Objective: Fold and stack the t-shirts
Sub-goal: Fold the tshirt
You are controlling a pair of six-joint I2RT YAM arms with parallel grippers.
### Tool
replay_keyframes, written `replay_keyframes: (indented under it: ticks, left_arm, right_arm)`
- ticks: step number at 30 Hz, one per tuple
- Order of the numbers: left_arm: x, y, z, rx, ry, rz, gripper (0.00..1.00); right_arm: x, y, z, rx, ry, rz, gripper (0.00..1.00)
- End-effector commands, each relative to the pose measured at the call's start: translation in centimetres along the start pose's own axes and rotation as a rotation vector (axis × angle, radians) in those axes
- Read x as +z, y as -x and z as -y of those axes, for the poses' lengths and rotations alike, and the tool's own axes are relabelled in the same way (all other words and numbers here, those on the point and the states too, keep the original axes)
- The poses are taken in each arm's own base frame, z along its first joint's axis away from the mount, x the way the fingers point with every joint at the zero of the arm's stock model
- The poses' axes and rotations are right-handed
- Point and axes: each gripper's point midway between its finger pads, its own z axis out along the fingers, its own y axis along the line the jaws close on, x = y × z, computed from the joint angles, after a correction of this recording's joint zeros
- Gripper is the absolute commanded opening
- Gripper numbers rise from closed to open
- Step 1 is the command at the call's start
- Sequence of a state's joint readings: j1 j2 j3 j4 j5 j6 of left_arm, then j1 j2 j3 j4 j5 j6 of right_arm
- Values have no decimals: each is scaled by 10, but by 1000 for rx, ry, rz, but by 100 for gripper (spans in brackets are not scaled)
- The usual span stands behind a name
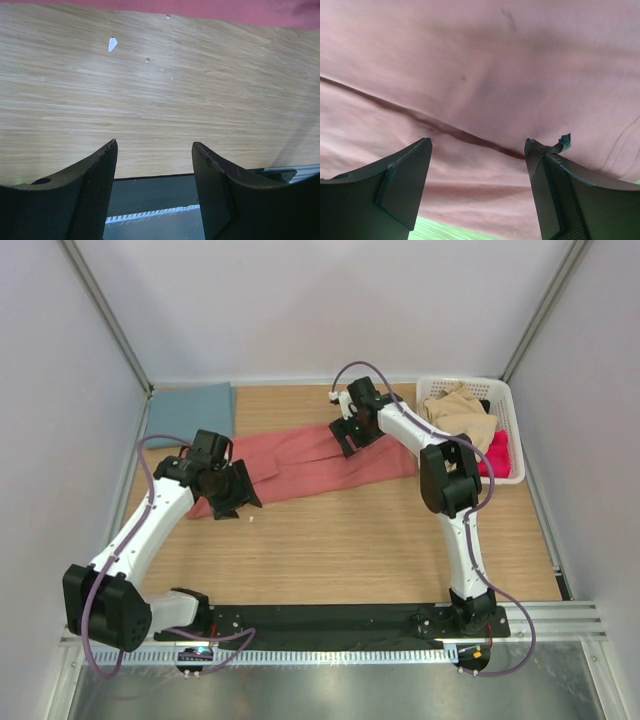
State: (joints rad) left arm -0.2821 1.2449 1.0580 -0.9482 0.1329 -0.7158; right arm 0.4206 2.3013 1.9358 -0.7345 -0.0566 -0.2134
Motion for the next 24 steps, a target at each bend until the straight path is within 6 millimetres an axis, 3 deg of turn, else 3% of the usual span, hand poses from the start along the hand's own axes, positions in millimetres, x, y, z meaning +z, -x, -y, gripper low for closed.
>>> replay_keyframes:
  ticks: [1, 6, 9, 16, 20, 23, 24]
  left_arm:
    - [-3, 12, 14, -30, -40, 43, 63]
    - [4, 19, 8, -68, 9, 58, 67]
    - [12, 29, 4, -117, 42, 60, 69]
    - [38, 82, 0, -314, 206, 102, 70]
    - [62, 102, 7, -409, 275, 77, 72]
    - [70, 107, 5, -448, 342, 49, 73]
    - [82, 103, -1, -455, 383, 16, 73]
  right_arm:
    - [-43, 61, -21, -51, 26, 203, 83]
    - [-41, 85, -43, -103, 10, 231, 89]
    - [-38, 86, -60, -151, 58, 225, 89]
    - [-28, 88, -96, -274, 174, 247, 89]
    - [-22, 91, -101, -302, 192, 261, 89]
    - [-15, 87, -102, -313, 202, 245, 89]
    - [-11, 84, -102, -321, 204, 238, 88]
